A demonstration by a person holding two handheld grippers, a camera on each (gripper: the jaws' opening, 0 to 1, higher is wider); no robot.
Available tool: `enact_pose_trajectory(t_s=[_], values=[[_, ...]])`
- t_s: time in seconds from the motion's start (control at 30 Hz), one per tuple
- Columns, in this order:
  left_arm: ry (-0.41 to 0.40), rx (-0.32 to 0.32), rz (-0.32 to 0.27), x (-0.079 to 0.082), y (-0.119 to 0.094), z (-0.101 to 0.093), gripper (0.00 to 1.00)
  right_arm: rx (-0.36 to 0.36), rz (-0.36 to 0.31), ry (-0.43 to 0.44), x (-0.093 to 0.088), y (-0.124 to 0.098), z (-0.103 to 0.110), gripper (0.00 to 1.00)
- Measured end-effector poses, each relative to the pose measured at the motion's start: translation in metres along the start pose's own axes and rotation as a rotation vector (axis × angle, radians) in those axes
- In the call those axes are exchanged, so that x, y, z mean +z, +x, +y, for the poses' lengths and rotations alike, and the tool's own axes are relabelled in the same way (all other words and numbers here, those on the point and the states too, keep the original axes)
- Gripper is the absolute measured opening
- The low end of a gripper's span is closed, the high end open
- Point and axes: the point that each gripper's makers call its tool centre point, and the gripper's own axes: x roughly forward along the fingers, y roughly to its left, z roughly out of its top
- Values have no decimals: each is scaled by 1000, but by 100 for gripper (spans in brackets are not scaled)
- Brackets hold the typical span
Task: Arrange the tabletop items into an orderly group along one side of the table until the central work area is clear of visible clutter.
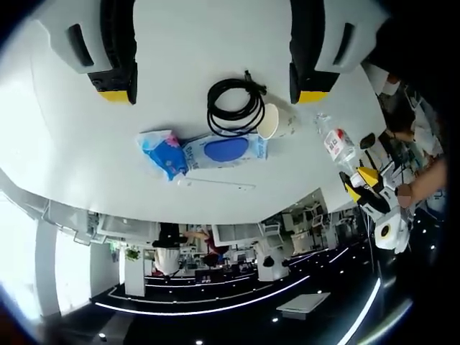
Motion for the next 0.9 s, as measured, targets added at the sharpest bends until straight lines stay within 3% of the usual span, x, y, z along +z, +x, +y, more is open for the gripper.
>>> enact_pose_trajectory(t_s=[0.4, 0.9], values=[[36, 19, 13, 6, -9, 44, 19, -3, -18, -19, 18, 1, -4, 85], [79, 4, 81, -4, 1, 99, 18, -46, -31, -5, 30, 4, -13, 86]])
